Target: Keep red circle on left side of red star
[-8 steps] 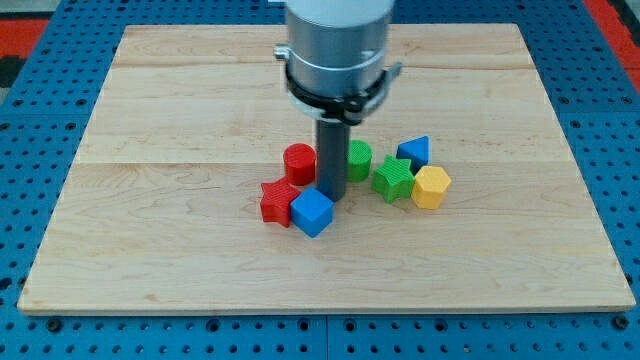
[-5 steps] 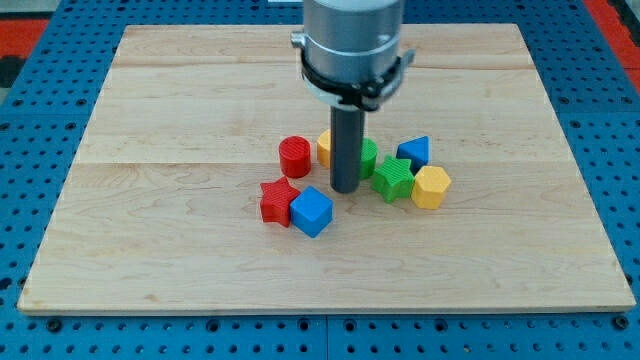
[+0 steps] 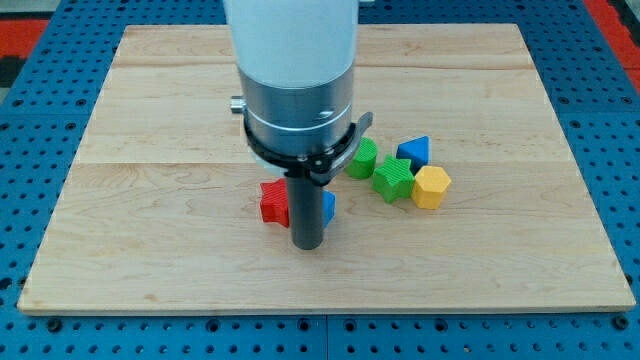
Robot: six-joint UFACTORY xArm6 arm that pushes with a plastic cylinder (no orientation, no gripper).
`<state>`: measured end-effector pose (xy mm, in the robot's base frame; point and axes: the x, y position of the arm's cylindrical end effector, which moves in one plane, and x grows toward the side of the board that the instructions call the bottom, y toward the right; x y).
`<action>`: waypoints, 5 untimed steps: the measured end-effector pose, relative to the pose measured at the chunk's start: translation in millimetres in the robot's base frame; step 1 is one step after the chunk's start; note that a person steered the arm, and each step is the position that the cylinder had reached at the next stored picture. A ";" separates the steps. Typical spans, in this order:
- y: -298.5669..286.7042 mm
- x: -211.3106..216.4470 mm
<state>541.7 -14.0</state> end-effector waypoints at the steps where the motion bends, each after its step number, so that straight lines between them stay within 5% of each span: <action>1: 2.2 -8.1; 5: 68.7 -1.0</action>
<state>540.6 54.7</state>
